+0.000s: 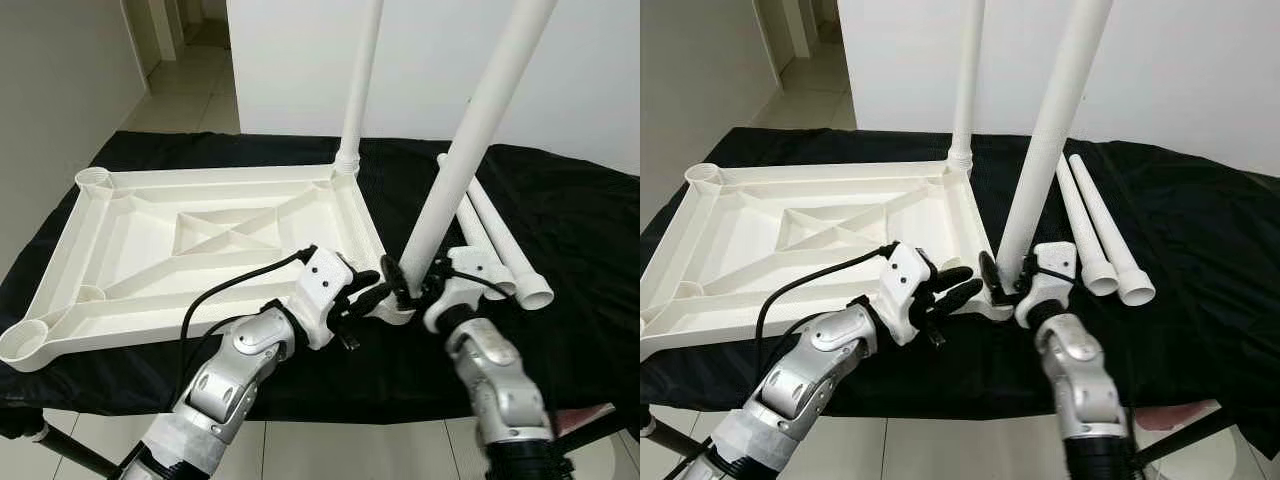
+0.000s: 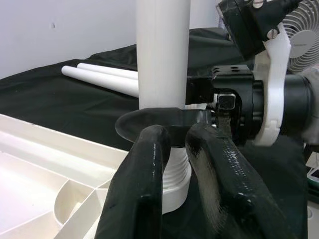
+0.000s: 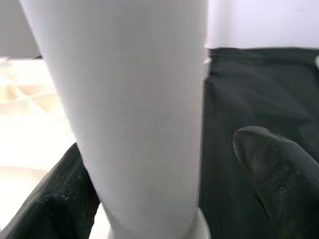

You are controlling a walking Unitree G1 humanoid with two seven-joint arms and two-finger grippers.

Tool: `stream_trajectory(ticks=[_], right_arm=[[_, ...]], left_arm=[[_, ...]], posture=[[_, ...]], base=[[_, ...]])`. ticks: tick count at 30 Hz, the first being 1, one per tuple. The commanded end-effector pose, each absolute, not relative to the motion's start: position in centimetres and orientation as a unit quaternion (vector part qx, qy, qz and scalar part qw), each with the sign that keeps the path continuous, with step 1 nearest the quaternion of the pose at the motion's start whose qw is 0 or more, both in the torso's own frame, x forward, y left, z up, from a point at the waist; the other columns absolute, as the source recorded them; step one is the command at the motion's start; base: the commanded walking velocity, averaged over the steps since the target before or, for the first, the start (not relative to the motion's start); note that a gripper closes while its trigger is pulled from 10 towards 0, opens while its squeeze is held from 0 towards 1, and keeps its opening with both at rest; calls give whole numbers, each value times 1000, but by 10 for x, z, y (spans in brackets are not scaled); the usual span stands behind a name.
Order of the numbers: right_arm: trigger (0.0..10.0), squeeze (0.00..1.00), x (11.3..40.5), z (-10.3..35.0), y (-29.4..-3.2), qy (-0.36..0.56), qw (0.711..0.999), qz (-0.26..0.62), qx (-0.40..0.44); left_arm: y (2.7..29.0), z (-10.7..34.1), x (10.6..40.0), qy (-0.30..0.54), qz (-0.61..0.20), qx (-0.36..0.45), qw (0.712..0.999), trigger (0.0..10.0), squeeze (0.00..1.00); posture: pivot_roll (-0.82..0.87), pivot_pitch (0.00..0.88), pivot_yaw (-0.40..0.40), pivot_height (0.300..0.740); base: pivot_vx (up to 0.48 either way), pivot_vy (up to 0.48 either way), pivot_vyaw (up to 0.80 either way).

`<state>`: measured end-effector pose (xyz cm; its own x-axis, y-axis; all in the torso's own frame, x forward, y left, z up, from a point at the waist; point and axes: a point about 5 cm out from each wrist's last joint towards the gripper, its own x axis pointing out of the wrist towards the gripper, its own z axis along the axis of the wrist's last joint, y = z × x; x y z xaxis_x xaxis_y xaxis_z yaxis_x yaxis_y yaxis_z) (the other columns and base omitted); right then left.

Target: Building children table

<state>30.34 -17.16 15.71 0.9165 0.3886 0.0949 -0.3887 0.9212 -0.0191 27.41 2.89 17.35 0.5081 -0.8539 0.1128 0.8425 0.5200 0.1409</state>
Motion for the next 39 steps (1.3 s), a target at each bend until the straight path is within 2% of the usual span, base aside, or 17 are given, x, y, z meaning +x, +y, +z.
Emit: stream_trajectory(ticks=[1,13,14,15,17,18,34,35,39], right_arm=[[10000,0,305,154,-170,-44,973,226,-12],[9765,0,314,141,-175,2,940,337,-58],[7686,0,315,140,-175,1,937,345,-60],[6353,0,316,139,-175,1,935,348,-64],[6353,0,317,138,-176,1,935,348,-67],[0,0,319,136,-178,5,938,341,-56],[0,0,310,123,-183,18,948,316,-29],[10000,0,310,123,-183,18,954,298,-17],[10000,0,310,124,-180,21,969,246,-4]], left_arm=[[27,174,274,-80,-506,37,858,10000,0],[29,176,276,-82,-501,37,861,10000,0],[29,176,276,-82,-500,37,861,10000,0],[29,176,276,-82,-500,37,861,10000,0],[29,176,276,-82,-500,36,861,10000,0],[30,176,275,-81,-499,36,862,10000,0],[29,174,273,-78,-501,33,862,10000,0],[29,174,273,-77,-501,33,862,10000,0],[30,174,271,-77,-501,32,862,10000,0]], posture=[[-5,53,-2,740],[8,53,-3,740],[13,55,-3,740],[13,55,-3,740],[13,55,-3,740],[13,55,-1,740],[6,71,-3,740],[6,73,-5,740],[8,78,-12,740]], base=[[0,0,0],[0,0,0],[0,0,0],[0,0,0],[0,0,0],[0,0,0],[0,0,0],[0,0,0],[0,0,0]])
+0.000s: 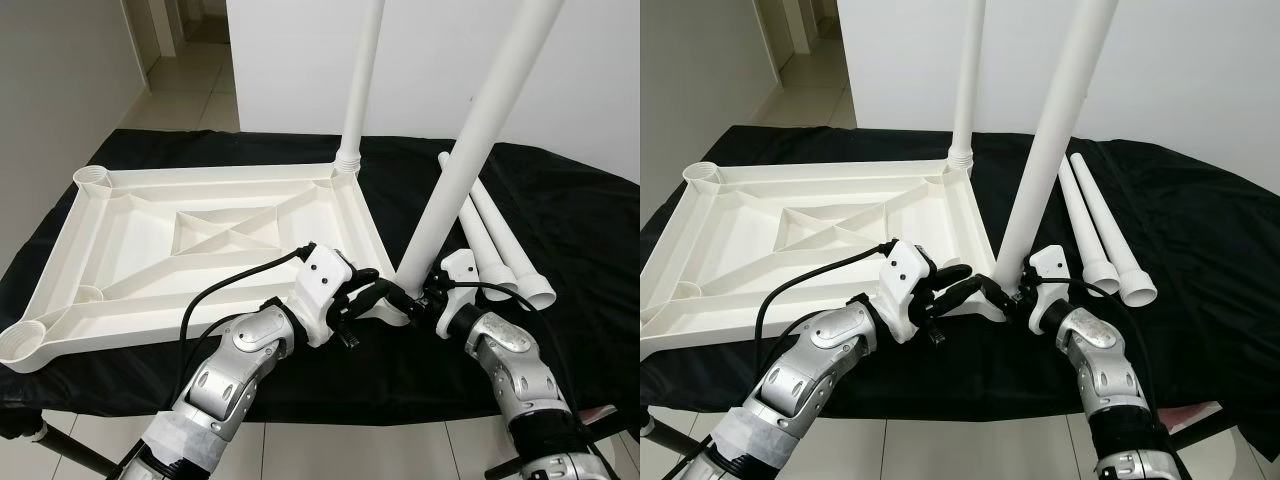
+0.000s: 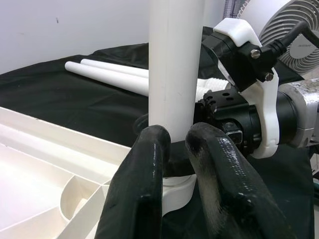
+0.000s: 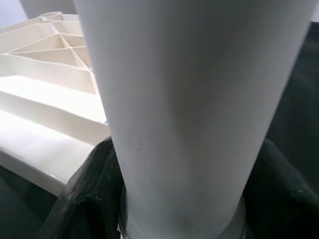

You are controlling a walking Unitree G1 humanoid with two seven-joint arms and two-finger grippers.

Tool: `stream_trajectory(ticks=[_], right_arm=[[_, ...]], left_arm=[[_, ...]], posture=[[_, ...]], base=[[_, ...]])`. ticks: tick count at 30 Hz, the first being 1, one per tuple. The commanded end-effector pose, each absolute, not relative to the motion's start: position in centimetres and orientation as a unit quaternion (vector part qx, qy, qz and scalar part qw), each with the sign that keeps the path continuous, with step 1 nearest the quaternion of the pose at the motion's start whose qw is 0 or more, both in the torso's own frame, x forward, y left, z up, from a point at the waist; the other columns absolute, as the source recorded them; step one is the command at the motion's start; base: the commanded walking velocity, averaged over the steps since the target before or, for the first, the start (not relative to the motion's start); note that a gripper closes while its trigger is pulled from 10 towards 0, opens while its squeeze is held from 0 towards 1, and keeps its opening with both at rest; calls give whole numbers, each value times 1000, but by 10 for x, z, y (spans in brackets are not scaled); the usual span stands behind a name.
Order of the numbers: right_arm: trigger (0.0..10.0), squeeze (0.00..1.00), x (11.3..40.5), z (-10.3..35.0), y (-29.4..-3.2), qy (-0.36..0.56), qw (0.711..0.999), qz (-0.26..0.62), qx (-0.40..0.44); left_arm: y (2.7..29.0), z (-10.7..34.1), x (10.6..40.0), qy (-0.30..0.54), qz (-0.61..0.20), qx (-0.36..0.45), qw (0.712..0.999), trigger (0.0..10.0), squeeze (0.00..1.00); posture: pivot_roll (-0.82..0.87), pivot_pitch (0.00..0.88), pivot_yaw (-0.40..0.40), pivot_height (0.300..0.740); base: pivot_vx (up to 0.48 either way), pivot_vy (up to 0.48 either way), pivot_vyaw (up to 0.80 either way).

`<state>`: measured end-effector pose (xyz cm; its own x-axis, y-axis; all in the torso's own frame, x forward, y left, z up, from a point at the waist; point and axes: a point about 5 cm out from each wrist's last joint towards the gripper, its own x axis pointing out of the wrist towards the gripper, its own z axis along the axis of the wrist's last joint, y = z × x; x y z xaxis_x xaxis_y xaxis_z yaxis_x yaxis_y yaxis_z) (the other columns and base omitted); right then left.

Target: Building children table

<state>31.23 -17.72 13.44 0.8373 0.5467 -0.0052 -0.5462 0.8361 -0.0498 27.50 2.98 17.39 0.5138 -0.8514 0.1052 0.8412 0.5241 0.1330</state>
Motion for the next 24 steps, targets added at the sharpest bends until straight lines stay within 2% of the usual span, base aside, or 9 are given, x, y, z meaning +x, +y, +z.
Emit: stream_trajectory(ticks=[1,3,8,9,10,11,15,19,24], right_arm=[[10000,0,310,125,-179,20,975,222,-3],[10000,0,309,127,-175,19,984,174,13],[10000,0,308,127,-170,29,991,125,39],[10000,0,307,125,-168,36,994,86,53],[10000,0,307,125,-168,36,994,86,53],[10000,0,304,123,-167,38,996,27,73],[10000,0,297,117,-157,44,993,-41,102],[10000,0,292,119,-137,36,990,-28,132],[10000,0,290,129,-128,22,991,-3,134]], left_arm=[[30,174,271,-76,-500,32,862,10000,0],[30,173,271,-75,-500,31,862,10000,0],[29,173,270,-75,-500,31,862,10000,0],[29,173,270,-74,-501,30,862,10000,0],[29,173,270,-74,-501,30,862,10000,0],[29,172,269,-73,-501,29,862,10000,0],[29,172,269,-73,-502,29,862,10000,0],[29,172,269,-72,-501,28,862,10000,0],[29,172,268,-71,-501,28,862,10000,0]], posture=[[8,78,-12,740],[8,80,-13,740],[8,81,-15,740],[8,82,-15,740],[8,82,-15,740],[6,83,-19,740],[9,83,-22,740],[12,83,-23,740],[12,83,-24,740]], base=[[0,0,0],[0,0,0],[0,0,0],[0,0,0],[0,0,0],[0,0,0],[0,0,0],[0,0,0],[0,0,0]])
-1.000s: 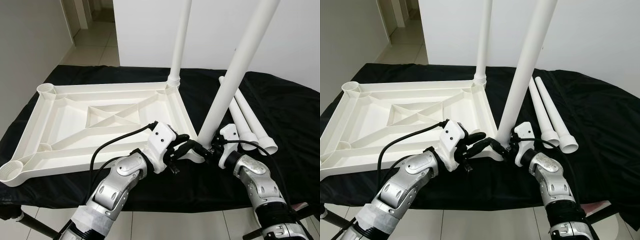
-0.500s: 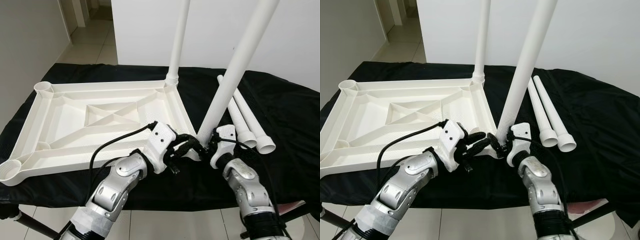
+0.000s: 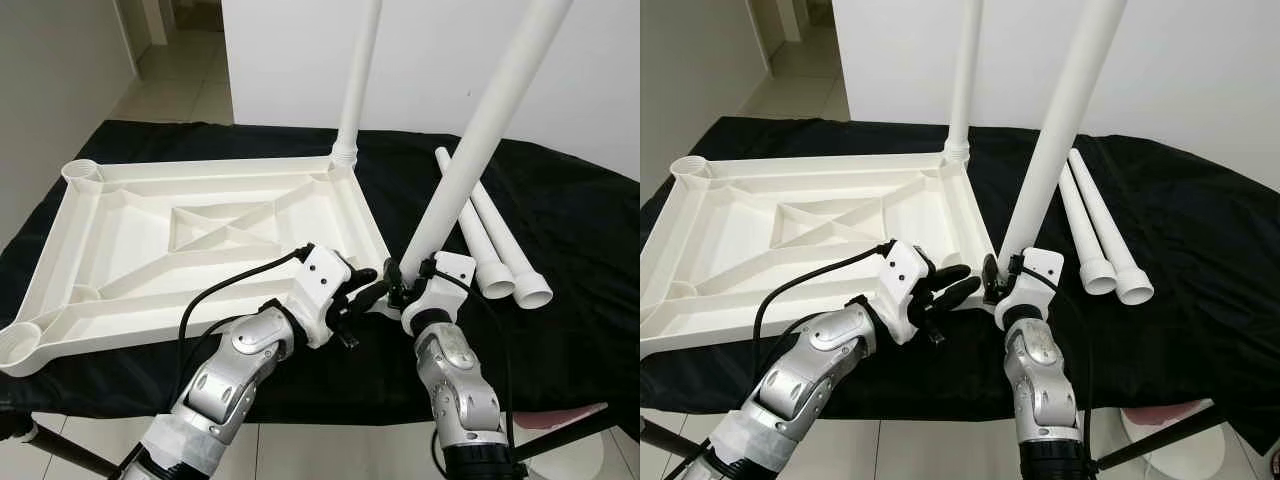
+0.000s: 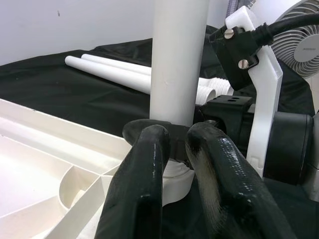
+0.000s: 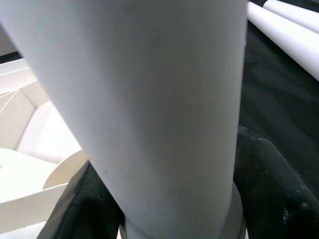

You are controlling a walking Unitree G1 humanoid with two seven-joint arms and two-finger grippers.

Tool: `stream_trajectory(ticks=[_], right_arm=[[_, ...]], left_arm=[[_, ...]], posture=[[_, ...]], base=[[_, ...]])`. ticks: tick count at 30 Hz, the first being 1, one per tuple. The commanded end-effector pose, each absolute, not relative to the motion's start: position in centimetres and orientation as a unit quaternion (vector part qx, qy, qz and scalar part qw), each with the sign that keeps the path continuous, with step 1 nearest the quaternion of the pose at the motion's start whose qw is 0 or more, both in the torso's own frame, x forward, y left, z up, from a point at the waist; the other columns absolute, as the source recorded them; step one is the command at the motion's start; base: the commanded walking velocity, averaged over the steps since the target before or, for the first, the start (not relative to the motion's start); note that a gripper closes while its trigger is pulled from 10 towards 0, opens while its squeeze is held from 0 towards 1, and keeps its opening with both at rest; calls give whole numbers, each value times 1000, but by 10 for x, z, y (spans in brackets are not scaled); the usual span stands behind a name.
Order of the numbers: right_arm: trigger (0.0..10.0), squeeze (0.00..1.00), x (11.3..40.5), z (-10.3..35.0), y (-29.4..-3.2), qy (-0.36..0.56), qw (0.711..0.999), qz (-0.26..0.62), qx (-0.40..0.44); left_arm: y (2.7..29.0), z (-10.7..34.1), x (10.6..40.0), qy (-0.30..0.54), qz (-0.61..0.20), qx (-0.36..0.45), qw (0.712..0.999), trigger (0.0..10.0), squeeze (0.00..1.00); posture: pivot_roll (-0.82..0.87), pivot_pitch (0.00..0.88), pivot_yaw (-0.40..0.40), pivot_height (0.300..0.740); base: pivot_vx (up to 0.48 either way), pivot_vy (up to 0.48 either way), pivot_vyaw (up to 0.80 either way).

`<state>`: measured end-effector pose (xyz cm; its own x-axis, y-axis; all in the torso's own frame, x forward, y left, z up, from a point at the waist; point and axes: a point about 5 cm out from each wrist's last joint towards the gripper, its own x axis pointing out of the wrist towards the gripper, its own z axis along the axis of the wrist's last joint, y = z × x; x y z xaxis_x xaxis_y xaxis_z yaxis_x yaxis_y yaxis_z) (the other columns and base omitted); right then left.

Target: Building children table

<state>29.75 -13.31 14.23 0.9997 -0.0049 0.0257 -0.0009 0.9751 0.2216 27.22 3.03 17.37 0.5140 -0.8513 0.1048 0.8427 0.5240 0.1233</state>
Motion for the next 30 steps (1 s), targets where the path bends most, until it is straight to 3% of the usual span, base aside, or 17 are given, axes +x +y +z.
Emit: stream_trajectory(ticks=[1,5,6,17,18,30], right_arm=[[10000,0,291,133,-127,15,992,7,128],[10000,0,292,139,-128,0,992,26,121],[10000,1000,292,143,-130,-14,993,33,112],[10000,1000,293,160,-144,-72,989,88,97],[10000,0,295,162,-147,-79,987,118,77],[10000,0,308,162,-167,-62,961,267,-41]], left_arm=[[29,172,268,-70,-502,27,862,10000,0],[28,172,268,-70,-503,27,861,10000,0],[28,172,268,-71,-503,28,861,10000,0],[28,172,269,-72,-501,28,862,10000,0],[28,173,269,-73,-500,28,862,10000,0],[29,172,271,-67,-504,33,861,10000,0]], posture=[[12,83,-24,740],[10,78,-23,740],[10,74,-24,740],[11,70,-27,740],[14,71,-27,740],[12,65,-14,740]], base=[[0,0,0],[0,0,0],[0,0,0],[0,0,0],[0,0,0],[0,0,0]])
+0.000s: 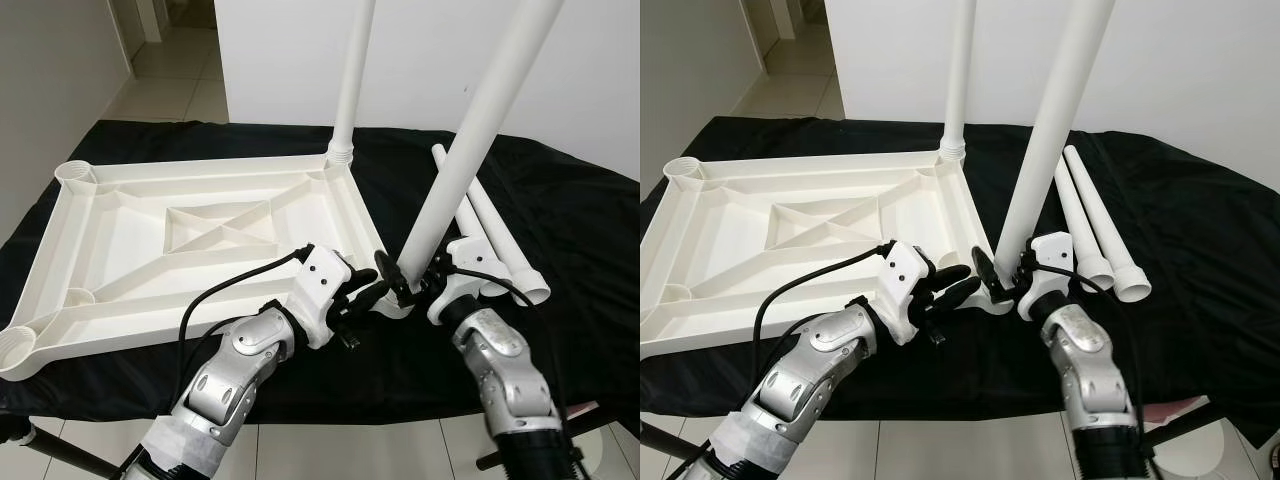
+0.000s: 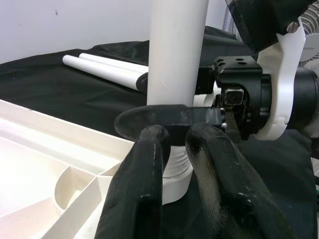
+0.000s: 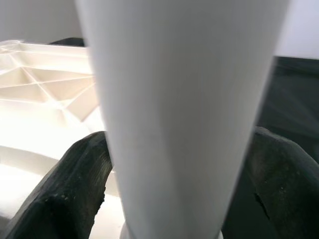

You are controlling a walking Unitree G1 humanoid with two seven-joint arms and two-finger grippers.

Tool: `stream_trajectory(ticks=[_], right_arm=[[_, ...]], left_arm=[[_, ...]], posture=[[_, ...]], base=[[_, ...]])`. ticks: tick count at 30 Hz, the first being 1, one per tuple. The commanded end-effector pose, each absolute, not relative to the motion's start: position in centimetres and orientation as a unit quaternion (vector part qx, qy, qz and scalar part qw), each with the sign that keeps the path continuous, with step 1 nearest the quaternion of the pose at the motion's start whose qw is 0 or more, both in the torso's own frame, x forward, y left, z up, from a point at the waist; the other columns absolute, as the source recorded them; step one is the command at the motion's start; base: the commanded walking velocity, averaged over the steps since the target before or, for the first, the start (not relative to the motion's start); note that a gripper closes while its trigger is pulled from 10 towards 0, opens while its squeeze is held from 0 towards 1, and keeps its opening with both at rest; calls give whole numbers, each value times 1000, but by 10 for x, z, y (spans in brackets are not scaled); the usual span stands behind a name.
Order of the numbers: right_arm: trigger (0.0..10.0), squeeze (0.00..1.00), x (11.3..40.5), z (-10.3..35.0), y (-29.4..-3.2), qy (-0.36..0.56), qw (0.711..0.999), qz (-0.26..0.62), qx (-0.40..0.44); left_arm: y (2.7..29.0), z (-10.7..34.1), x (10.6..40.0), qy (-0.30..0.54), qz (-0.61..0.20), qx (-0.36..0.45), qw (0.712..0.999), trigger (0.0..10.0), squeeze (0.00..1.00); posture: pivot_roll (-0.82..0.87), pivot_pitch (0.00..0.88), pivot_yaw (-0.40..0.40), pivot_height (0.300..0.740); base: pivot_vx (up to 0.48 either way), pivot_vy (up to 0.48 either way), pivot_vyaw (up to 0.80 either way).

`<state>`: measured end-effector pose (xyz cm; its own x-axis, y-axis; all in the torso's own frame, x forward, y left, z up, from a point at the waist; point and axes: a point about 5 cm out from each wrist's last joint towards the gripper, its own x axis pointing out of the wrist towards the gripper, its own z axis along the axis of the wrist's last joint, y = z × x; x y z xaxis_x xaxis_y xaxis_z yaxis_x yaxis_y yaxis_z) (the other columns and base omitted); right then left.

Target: Building children table

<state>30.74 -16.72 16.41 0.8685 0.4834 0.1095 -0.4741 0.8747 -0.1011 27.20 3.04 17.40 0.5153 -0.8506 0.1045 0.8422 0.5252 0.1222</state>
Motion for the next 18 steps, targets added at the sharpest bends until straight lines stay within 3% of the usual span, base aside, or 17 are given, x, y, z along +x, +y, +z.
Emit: stream_trajectory(ticks=[1,9,10,11,18], right_arm=[[10000,0,310,161,-168,-58,958,278,-48],[10000,0,319,150,-171,-21,940,334,-71],[1490,0,321,148,-172,-14,938,338,-67],[0,0,322,146,-172,-8,937,343,-63],[0,0,326,142,-176,1,934,354,-55]], left_arm=[[28,171,271,-64,-506,34,860,10000,0],[26,163,268,-44,-516,41,854,10000,0],[26,163,268,-43,-516,40,854,10000,0],[26,163,268,-41,-516,40,855,10000,0],[27,162,268,-39,-514,42,856,10000,0]], posture=[[12,65,-14,740],[19,59,-10,740],[19,59,-10,740],[26,57,-11,740],[30,58,-12,740]], base=[[0,0,0],[0,0,0],[0,0,0],[0,0,0],[0,0,0]])
